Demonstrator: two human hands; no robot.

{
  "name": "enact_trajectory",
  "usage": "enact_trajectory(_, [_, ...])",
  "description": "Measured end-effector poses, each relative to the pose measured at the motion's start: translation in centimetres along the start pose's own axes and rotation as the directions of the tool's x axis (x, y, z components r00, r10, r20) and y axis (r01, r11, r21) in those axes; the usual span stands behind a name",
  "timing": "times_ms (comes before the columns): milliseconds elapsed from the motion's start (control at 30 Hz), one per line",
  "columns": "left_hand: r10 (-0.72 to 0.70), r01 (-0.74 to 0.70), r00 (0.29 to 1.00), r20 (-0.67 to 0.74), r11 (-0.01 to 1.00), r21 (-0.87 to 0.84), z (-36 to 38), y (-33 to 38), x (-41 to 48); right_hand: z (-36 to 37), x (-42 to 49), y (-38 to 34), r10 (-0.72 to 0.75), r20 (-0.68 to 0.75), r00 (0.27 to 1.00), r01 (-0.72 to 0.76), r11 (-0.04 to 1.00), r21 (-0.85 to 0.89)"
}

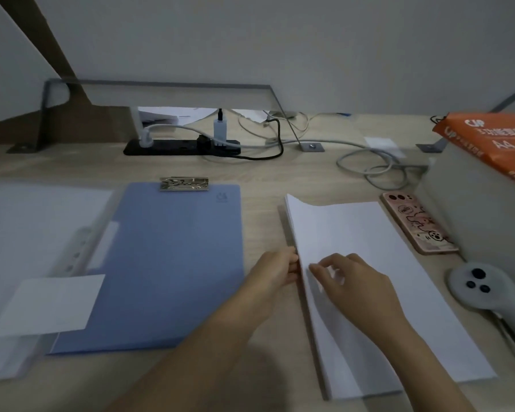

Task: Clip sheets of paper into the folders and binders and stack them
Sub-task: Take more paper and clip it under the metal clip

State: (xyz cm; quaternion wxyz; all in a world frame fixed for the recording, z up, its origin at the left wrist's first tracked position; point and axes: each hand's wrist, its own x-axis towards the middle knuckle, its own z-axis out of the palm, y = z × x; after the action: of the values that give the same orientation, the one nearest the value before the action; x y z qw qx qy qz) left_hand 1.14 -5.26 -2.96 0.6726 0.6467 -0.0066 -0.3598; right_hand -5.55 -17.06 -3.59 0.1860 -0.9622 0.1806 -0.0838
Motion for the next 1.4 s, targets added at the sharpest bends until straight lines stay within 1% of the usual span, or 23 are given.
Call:
enact_trajectory(33, [0.041,-0.041,0.999,0.025,0.999,0.012,0.2,-0.6,-0.1,-0.1,-0.1,0.0,0.017,0.012,1.000,-0.017,0.999,0.030])
enact_trajectory(100, [0.093,-0.092,0.993,0.074,0.996,-0.019,0.9,-2.1,-0.6,-0.2,-0.3,0.1,0.035,0.024,0.999,-0.037,0.996,0.086])
enact_trajectory(167, [0.131,-0.126,0.988,0.086,0.990,-0.057,1.6,-3.3,-0.9,-0.2,-0.5,0.5,0.058,0.033,0.998,-0.063,0.985,0.163])
enact_trajectory(267, [0.191,-0.186,0.977,0.093,0.980,-0.066,2.4,-4.1,-1.0,-0.2,-0.8,0.9,0.114,0.084,0.990,-0.134,0.944,0.301])
enact_trajectory(467, [0.249,-0.241,0.960,0.128,0.968,-0.073,2.3,-4.8,-0.8,-0.3,-0.9,0.9,0.143,0.113,0.983,-0.176,0.906,0.385])
enact_trajectory(667, [0.285,-0.279,0.949,0.137,0.958,-0.064,2.1,-5.5,-0.3,-0.4,-0.9,0.6,0.148,0.112,0.983,-0.180,0.908,0.378])
enact_trajectory(1100, [0.296,-0.291,0.945,0.136,0.955,-0.060,2.0,-5.9,0.2,-0.7,-1.1,0.1,0.156,0.109,0.982,-0.184,0.917,0.353])
enact_trajectory(1233, [0.312,-0.309,0.942,0.122,0.950,-0.037,2.1,-5.9,0.0,-0.7,-1.1,-0.1,0.157,0.110,0.981,-0.187,0.915,0.358])
enact_trajectory(1400, [0.314,-0.316,0.946,0.082,0.948,0.021,2.3,-5.8,-0.3,-0.5,-1.2,0.0,0.160,0.113,0.981,-0.188,0.927,0.325])
